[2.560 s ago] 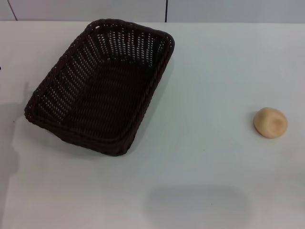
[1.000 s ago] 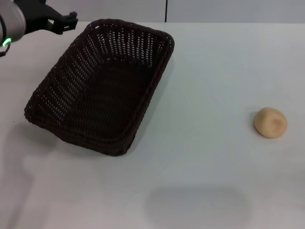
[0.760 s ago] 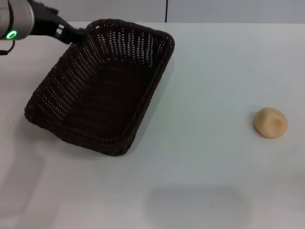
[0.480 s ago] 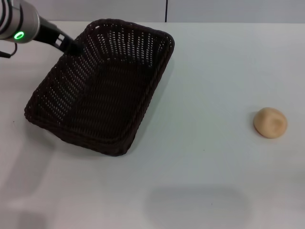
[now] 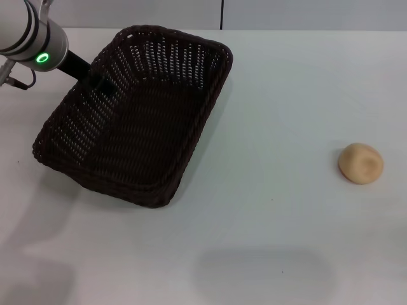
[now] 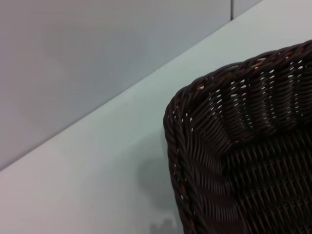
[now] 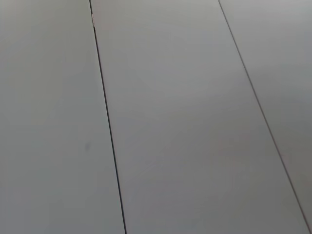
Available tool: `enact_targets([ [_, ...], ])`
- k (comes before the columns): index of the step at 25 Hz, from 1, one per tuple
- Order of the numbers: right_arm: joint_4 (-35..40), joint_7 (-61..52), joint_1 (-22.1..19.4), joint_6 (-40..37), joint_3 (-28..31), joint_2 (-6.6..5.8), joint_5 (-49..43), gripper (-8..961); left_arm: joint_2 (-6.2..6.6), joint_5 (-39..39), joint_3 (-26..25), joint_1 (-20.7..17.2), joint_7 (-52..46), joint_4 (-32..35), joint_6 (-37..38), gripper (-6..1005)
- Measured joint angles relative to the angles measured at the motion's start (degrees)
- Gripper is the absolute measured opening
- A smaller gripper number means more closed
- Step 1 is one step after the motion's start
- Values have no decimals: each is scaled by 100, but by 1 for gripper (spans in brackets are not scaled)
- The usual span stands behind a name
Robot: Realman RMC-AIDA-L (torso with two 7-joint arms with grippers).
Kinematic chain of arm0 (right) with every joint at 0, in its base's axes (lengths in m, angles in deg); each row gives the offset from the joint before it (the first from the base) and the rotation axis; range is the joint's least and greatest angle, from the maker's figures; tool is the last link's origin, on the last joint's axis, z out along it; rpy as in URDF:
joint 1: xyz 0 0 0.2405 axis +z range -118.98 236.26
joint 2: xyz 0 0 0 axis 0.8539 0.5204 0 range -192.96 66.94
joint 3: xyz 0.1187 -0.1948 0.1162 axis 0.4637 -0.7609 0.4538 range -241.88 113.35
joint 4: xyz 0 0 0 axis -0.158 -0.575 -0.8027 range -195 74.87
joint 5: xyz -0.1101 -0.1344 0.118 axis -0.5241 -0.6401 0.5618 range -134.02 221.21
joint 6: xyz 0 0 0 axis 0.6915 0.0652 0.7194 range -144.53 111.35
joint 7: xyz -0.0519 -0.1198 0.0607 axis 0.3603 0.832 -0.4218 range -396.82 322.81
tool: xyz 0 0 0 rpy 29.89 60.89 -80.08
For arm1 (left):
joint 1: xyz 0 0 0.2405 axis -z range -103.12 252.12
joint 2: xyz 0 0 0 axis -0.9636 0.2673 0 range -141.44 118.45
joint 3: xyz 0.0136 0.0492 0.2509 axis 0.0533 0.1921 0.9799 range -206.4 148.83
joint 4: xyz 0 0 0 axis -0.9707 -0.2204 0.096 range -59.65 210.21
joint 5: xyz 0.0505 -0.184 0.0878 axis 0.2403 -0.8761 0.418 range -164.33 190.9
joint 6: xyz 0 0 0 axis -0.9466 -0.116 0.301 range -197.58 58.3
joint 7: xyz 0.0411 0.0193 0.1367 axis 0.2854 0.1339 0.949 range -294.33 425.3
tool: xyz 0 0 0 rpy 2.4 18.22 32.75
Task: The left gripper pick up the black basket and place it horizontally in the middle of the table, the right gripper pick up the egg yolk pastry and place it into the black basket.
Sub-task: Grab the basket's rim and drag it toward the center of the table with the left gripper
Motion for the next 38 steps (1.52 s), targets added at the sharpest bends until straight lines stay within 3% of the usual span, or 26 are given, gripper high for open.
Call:
enact_targets([
  [19,-9,0,43,38,-134,-1,0,745,89,9,-37,312,54,1020,431,628],
  [32,-9,0,53,-7,-140,-1,0,745,87,10,47,330,331,1002,359,575],
  [34,-9,0,53,-11,-140,-1,0,745,66,10,66,329,433,964,357,403],
  [38,-9,0,47,-14,-139,-1,0,745,8,6,148,255,725,675,340,396],
])
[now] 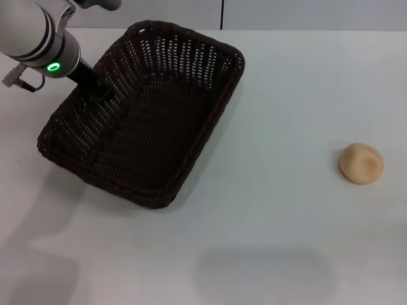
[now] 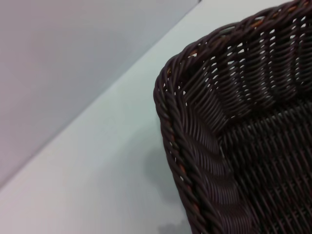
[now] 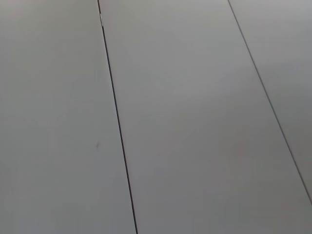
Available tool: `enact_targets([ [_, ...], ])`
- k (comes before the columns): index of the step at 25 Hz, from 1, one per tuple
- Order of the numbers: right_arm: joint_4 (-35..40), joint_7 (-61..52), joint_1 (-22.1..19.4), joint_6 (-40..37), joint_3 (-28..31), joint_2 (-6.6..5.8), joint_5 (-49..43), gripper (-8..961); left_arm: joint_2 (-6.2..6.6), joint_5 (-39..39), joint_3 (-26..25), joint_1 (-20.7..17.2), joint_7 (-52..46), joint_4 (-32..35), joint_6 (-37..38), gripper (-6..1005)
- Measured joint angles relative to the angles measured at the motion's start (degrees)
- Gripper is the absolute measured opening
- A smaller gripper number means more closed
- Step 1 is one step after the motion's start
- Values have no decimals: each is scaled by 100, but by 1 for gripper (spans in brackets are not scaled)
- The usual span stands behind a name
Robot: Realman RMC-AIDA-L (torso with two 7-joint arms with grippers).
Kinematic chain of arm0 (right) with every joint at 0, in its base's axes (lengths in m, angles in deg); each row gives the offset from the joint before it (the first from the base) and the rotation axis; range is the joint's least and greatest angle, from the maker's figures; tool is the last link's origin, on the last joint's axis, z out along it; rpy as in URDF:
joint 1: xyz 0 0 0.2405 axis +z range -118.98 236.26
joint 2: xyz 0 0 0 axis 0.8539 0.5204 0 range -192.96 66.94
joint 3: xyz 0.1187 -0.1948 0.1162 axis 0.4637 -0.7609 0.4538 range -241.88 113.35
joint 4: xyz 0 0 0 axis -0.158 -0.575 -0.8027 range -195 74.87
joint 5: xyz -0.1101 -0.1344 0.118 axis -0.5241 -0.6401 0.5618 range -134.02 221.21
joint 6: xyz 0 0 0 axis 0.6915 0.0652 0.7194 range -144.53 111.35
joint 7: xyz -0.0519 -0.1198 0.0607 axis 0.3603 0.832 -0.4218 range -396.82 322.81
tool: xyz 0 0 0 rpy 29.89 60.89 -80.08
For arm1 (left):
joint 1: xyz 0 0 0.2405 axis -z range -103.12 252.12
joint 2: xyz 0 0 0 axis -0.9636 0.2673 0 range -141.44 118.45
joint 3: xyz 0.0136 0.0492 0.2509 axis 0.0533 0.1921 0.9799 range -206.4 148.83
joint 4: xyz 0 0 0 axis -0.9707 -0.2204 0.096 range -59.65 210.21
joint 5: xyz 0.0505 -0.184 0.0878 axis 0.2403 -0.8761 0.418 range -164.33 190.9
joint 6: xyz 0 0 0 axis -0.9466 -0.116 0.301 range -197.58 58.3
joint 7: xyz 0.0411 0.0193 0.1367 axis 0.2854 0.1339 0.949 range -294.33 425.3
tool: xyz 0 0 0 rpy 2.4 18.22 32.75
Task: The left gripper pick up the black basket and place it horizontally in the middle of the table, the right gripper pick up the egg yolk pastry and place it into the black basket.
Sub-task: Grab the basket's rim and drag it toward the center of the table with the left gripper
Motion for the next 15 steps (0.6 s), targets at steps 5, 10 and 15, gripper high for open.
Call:
enact_targets([
  [5,0,-11,-4,-7,0,0,0,745,-46,-73,204,-110,473,-615,-218,380],
  [10,-8,-21,1,-72,-6,0,0,745,-59,-516,207,39,1043,-876,-477,358],
  [15,-41,-24,-24,-157,-66,7,0,745,-56,-961,142,234,1668,-869,-619,333],
])
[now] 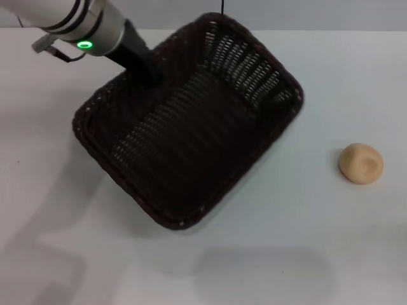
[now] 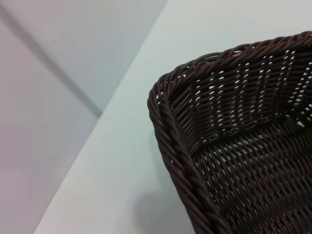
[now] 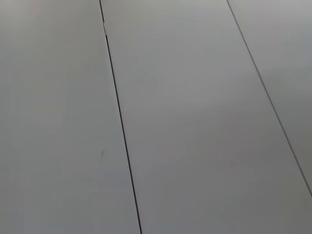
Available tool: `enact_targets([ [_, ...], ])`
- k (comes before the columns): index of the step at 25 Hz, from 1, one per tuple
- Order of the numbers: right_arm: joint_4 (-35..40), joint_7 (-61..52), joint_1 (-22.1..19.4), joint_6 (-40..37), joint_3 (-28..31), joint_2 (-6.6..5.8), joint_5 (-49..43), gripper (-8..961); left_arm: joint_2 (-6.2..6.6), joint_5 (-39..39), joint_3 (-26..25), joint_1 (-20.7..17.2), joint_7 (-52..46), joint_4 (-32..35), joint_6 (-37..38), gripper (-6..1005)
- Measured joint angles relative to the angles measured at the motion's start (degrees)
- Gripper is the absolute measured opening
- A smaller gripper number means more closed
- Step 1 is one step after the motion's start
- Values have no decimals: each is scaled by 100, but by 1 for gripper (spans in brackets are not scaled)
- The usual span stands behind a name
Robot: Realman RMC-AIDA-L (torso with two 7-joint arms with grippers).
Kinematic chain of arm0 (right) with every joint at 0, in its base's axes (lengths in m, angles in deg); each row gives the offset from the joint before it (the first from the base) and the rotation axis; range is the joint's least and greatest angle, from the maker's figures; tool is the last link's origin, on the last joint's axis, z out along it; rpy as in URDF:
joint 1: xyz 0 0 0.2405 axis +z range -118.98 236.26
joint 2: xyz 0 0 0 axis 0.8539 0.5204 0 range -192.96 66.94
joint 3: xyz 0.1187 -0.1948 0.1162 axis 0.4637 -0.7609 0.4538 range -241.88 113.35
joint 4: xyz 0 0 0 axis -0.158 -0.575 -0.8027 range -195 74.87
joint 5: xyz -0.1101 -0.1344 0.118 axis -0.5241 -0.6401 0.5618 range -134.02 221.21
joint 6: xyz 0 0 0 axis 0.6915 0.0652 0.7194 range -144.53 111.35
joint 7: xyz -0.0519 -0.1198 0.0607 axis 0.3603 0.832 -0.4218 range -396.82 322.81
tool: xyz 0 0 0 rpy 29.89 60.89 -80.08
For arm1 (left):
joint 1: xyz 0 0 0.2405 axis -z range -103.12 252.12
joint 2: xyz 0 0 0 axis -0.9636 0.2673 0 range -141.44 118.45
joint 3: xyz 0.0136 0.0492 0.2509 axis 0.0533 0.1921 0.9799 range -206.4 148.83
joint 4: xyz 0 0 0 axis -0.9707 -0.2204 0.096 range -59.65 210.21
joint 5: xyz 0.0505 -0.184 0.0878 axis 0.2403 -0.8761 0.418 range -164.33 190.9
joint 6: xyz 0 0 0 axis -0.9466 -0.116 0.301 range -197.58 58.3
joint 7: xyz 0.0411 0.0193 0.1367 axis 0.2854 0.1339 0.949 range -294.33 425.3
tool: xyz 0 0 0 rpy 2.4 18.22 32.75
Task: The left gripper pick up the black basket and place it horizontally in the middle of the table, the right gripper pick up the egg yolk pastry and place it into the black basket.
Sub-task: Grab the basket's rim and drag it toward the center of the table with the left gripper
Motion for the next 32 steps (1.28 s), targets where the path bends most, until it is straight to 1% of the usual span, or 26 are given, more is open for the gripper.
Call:
enact_targets([
  [3,-53,4,-21,-41,-4,-1,0,745,14,-311,-77,127,417,110,-69,319],
  [8,-77,14,-25,-131,-15,-3,0,745,11,-720,-526,307,1131,267,-267,270],
  [12,-102,16,-25,-139,-17,-6,0,745,23,-1234,-964,475,1771,377,-592,249],
  [15,-113,17,-17,-147,-49,-6,0,745,31,-1392,-1170,632,2057,466,-837,222],
  [17,-115,18,-10,-155,-69,-6,0,745,34,-1418,-1208,723,2161,547,-949,191],
  [24,-130,22,4,-211,-75,-6,0,746,5,-1436,-1144,970,2400,931,-1172,185],
  [27,-166,23,7,-217,-81,-11,0,746,-1,-1490,-1135,1020,2460,956,-1261,184],
  [31,-181,25,18,-218,-89,-11,0,746,-5,-1586,-1135,1067,2528,1075,-1211,183],
  [32,-183,25,21,-218,-91,-10,0,746,-6,-1631,-1135,1133,2570,1245,-1151,183],
])
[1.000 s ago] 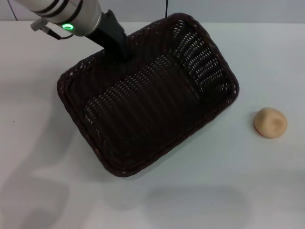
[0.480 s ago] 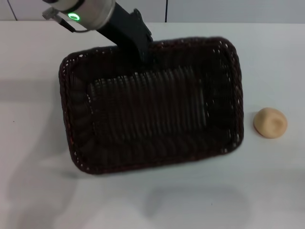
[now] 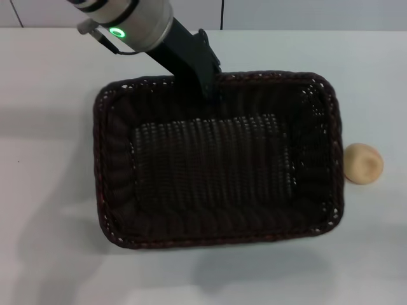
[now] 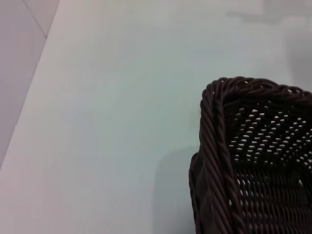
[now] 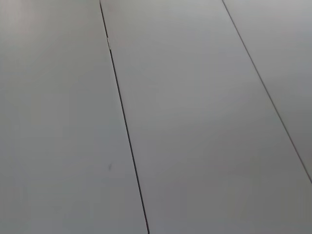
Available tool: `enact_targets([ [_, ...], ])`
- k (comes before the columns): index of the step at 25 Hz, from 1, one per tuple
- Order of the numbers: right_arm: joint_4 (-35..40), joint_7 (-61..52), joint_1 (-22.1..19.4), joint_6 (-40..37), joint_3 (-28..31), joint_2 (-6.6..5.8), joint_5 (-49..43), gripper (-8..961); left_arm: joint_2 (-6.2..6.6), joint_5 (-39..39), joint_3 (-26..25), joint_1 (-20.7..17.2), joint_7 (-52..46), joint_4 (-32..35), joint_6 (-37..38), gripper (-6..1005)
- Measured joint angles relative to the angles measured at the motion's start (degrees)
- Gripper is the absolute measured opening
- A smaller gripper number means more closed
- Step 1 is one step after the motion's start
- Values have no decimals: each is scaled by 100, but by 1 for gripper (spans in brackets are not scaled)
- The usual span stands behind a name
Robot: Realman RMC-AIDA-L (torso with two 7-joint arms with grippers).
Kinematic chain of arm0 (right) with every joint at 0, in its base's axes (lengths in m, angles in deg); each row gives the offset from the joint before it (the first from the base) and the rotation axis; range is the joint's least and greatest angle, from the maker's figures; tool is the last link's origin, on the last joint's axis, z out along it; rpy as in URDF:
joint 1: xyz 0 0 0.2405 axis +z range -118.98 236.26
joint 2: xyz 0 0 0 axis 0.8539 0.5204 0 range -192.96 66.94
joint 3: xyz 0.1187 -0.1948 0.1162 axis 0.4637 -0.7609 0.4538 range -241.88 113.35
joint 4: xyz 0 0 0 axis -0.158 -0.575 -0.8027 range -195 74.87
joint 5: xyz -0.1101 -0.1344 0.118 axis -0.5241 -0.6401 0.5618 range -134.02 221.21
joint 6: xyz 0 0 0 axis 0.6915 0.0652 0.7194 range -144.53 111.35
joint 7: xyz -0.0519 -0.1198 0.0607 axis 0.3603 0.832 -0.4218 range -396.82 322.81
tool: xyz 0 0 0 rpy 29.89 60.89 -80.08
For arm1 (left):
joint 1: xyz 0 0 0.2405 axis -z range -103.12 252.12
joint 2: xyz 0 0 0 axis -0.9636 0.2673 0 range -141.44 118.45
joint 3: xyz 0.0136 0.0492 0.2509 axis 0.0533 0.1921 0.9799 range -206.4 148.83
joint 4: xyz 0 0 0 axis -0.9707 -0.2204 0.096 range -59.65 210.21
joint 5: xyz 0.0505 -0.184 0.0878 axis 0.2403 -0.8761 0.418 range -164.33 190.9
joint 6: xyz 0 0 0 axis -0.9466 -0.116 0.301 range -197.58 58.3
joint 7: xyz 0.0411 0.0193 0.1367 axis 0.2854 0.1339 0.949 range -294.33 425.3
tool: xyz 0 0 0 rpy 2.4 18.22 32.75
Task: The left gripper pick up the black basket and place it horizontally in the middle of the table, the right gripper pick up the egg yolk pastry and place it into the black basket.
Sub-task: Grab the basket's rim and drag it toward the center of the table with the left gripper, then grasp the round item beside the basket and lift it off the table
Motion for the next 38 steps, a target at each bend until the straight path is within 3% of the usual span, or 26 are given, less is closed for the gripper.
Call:
enact_targets([
  [7,0,0,26,-8,-68,-5,0,746,-29,-39,203,299,189,777,461,188],
  [14,-6,0,34,-18,-80,-6,0,746,-36,-159,543,364,215,977,760,237],
  [19,-5,0,34,-18,-89,-5,0,746,-33,-527,590,323,466,940,777,454],
  [26,14,5,38,80,-89,-4,26,746,-44,-711,593,201,455,602,1231,557],
  [29,26,59,79,329,-89,-4,26,746,-49,-978,647,-292,285,-68,2343,601],
  [30,26,59,79,329,-89,-4,26,746,-49,-978,647,-292,285,-68,2343,615],
  [31,29,82,102,457,-90,-4,17,746,-51,-1288,833,-759,239,-479,3318,630],
  [32,34,106,119,564,-89,-5,11,746,-51,-1288,833,-759,239,-479,3318,642],
  [33,34,152,151,711,-90,-4,5,746,-52,-1517,968,-992,242,-658,3907,654],
  [34,34,303,218,974,-121,-5,2,746,-31,-2015,1413,-1613,282,-1001,5399,666],
  [35,34,303,218,974,-121,-5,2,746,-31,-2015,1413,-1613,282,-1001,5399,678],
  [36,24,498,308,1176,-215,-5,-3,746,-13,-2360,1776,-2024,305,-1234,6545,690],
  [38,17,570,344,1238,-258,-5,-4,746,-10,-2446,1870,-2155,307,-1295,6888,720],
])
